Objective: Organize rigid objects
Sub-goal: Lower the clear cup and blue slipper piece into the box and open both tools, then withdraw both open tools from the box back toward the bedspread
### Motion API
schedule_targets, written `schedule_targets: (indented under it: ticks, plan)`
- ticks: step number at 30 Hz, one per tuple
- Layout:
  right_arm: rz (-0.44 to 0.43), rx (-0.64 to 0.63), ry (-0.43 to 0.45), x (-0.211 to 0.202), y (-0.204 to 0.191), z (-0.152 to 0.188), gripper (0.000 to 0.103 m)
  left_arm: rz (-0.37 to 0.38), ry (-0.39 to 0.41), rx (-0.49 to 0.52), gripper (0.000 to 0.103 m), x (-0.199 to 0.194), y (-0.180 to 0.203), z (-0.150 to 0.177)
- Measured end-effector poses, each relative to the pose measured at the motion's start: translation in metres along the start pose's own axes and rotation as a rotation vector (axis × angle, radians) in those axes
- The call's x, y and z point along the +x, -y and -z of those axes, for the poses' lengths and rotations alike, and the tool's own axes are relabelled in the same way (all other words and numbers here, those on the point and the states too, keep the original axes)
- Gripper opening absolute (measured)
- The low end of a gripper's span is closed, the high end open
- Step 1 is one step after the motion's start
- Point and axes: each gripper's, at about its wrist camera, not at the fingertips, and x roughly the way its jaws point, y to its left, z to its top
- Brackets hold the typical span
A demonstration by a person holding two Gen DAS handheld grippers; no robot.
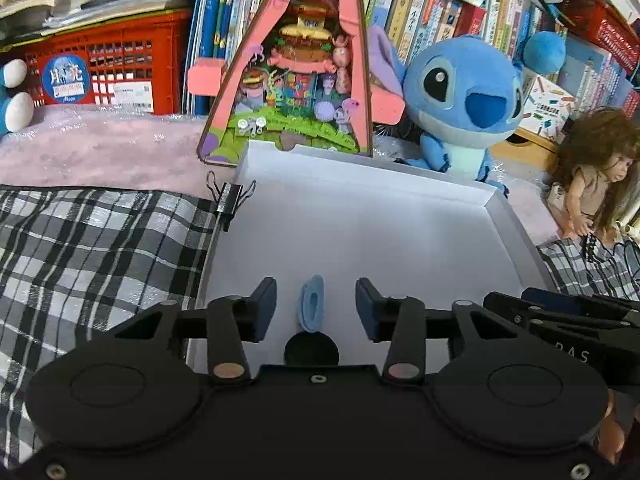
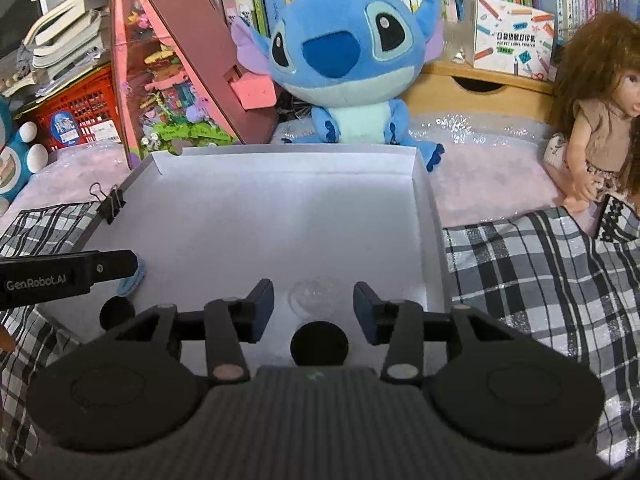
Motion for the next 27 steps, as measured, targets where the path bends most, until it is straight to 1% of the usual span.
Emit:
schedule_targets:
  ticks: [8, 12, 18, 23, 27]
  plan:
    - [-0.021, -0.04, 0.069, -0.029, -0.008, 0.012, 0.072, 0.02, 0.053, 0.023, 0.056, -0.036, 0.001, 0.011]
    - [-0.033, -0.065, 0.101, -0.044, -0.009, 0.023, 0.074, 0.04, 0.076, 0.035, 0.063, -0.052, 0.002, 0.021]
    - [-0.05, -0.093, 0.149, -0.066, -0.01, 0.043, 0.077, 0.042, 0.12, 0.082, 0.074, -0.073, 0.01, 0.044]
    - [-0.057, -0.098, 0.168, -0.078, -0.01, 0.062, 0.077, 0.058, 0.142, 0.115, 0.077, -0.087, 0.015, 0.063]
    - [-0.044, -0.12, 0.192, -0.087, -0.012, 0.075, 0.079, 0.074, 0.158, 0.14, 0.079, -0.096, 0.019, 0.08]
